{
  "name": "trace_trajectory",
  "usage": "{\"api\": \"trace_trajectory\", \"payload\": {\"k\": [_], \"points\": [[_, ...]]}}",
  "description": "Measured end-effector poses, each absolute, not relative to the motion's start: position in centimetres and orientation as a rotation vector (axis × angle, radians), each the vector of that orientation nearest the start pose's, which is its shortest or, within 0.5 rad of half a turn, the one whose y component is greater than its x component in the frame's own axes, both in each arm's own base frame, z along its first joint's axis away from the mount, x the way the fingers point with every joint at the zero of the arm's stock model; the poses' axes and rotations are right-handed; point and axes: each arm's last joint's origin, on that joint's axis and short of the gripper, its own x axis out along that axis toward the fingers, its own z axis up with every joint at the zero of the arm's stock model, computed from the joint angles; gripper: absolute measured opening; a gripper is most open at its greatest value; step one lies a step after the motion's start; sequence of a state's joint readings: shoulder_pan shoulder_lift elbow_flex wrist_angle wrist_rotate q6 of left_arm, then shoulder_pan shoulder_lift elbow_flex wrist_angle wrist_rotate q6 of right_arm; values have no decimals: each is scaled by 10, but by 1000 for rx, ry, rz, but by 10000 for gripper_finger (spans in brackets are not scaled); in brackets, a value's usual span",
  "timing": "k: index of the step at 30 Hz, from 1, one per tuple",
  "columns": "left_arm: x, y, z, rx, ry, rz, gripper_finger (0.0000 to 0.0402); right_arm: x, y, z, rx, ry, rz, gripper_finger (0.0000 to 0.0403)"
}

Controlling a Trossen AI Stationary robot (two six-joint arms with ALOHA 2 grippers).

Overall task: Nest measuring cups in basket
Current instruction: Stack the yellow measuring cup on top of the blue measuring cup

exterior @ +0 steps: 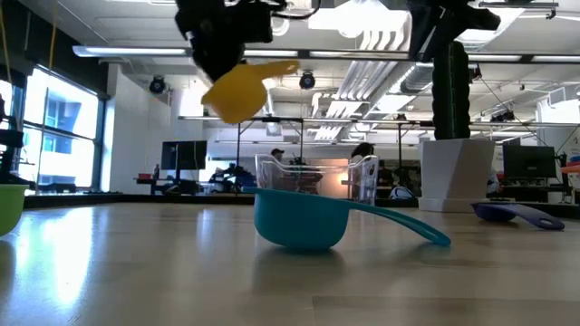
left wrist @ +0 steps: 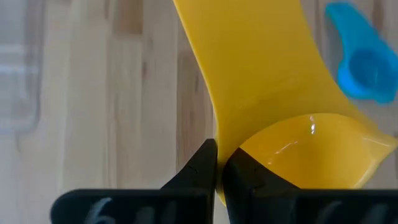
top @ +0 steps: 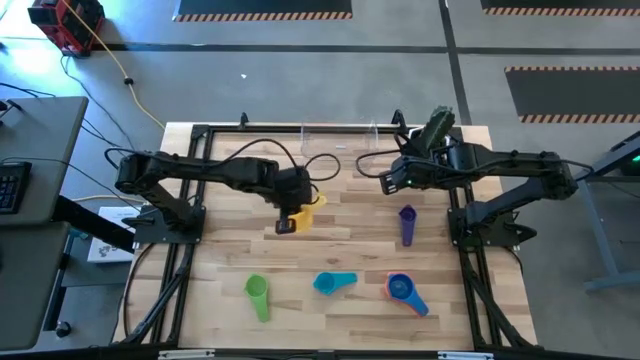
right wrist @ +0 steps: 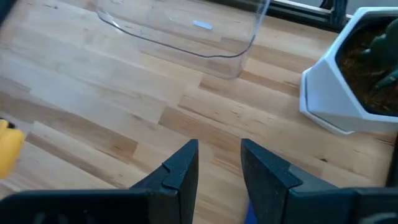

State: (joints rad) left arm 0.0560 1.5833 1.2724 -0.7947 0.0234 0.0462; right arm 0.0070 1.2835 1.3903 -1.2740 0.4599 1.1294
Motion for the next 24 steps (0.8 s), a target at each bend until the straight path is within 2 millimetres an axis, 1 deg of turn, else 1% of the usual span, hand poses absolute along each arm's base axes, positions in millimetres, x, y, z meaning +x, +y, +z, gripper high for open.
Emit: {"api": "trace_trajectory", "payload": {"k": [3,6,9,12,19,24], "points": [[325,19,267,-3,1021,15,5,222,-11,357,725,746,-958,113],[332,23,266,-28,976,35,5,225,-11,356,729,739,-955,113],[337,24,257,-57,998,38,5,231,-11,352,722,749,-960,113],[342,21,244,-60,1052,30,5,238,-11,346,708,776,-971,113],[344,16,223,-86,1171,37,5,257,-10,328,687,866,-982,113],[346,17,209,-89,1236,39,7,265,-9,318,684,907,-987,113]]}}
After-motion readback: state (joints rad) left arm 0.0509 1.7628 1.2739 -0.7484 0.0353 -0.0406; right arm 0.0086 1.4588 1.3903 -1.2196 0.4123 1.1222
